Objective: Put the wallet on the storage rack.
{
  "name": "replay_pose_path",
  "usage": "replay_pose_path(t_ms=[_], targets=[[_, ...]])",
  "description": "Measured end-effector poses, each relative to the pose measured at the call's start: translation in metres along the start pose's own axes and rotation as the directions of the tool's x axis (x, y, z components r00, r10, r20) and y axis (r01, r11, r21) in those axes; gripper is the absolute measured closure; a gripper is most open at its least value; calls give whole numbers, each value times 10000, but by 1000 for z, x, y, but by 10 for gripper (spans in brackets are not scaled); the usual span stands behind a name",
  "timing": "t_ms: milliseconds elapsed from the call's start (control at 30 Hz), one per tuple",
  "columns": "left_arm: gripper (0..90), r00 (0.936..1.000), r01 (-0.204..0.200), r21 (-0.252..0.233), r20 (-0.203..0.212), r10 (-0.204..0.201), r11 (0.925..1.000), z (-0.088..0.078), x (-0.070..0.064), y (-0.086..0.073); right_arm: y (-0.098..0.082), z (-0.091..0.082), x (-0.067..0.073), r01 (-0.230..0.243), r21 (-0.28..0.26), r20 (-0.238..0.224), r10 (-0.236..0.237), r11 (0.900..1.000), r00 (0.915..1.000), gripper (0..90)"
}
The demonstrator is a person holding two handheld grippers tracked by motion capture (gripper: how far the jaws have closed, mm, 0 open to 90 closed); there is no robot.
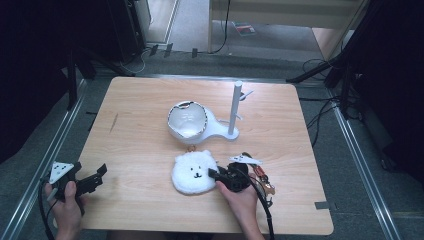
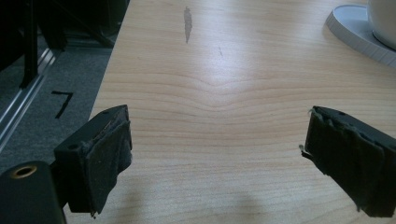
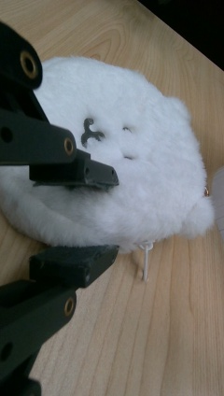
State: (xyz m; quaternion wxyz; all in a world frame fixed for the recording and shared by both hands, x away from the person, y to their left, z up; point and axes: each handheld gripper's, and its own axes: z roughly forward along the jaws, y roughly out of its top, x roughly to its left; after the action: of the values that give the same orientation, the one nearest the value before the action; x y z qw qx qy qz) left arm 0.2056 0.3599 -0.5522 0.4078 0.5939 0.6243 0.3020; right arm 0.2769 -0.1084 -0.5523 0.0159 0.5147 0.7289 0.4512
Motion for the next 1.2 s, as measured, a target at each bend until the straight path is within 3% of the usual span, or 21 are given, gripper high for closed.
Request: replay_pose_path(t_ms=[200, 267, 500, 733, 1033, 1200], targets=[[79, 10000, 17, -11, 24, -16, 10000, 0, 0, 0, 0, 0, 1, -111, 136, -9, 111, 9998, 9999, 757], [79, 10000, 27, 2, 43, -27, 10000, 0, 0, 0, 1, -2, 2, 77, 98, -69, -77, 9999, 9999, 794], [79, 10000, 24, 8, 46, -24, 10000, 0, 0, 0, 1, -9, 5, -271, -167, -417, 264, 9995, 9988, 805], [79, 10000, 16, 11, 21, -16, 10000, 0, 0, 0, 11, -32, 18, 228, -891, -10, -229, 9958, 9997, 811], [79, 10000, 33, 9, 31, -33, 10000, 0, 0, 0, 21, -53, 29, 155, -1498, -141, -178, 9886, 9997, 817], [79, 10000, 49, -2, 35, -49, 10000, 0, 0, 0, 29, -63, 35, 267, -1753, 23, -268, 9841, 9996, 817]])
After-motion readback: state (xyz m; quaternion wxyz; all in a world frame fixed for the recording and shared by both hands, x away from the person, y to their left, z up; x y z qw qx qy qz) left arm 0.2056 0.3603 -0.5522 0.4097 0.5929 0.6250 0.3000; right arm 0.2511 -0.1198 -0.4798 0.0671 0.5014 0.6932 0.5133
